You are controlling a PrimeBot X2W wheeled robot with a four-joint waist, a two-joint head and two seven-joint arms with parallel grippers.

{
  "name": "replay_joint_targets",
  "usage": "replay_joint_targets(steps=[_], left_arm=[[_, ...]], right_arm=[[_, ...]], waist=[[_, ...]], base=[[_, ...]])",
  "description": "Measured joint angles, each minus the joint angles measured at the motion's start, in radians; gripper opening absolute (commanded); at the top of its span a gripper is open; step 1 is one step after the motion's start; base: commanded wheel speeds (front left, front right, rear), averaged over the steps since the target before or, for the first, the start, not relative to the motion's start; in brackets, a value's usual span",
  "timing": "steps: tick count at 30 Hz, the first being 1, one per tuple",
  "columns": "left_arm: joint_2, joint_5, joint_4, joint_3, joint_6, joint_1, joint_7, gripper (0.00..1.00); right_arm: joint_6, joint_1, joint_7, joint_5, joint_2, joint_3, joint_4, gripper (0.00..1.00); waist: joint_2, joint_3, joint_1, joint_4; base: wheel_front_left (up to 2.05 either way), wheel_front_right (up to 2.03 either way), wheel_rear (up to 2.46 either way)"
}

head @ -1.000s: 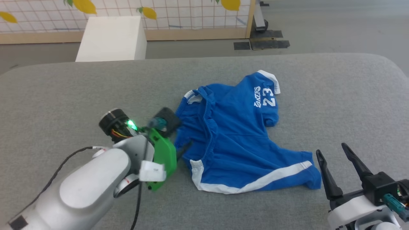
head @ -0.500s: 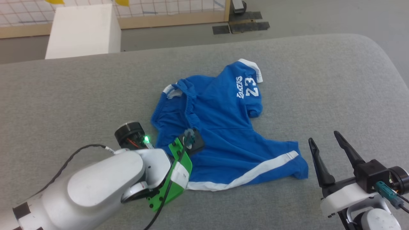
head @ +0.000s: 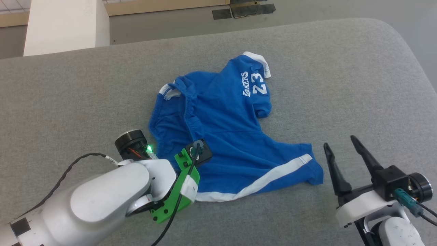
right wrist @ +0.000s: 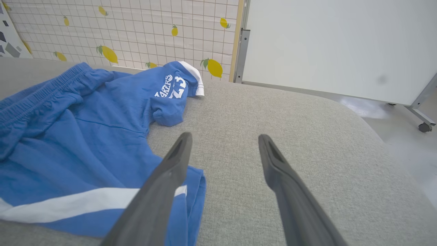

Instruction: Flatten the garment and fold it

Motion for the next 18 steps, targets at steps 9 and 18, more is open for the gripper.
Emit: replay_joint_targets(steps=[9,18], left_arm=[[0.029,-0.073,0.061,0.000,0.000,-0.001,-0.200,0.00],[0.020,-0.101,0.130,0.000,0.000,0.037,-0.327,0.00]], right_arm=[[0.000,-0.061,0.183,0.030,-0.167,0.203,0.029,1.00],[0.000,-0.178,0.541,0.318,-0.397,0.500,-0.012,1.00]], waist=[[0.0000,-0.040,0.0000,0.028],[0.0000,-0.062,0.0000,0.089]], base=[[0.00,0.00,0.00],[0.00,0.00,0.00]])
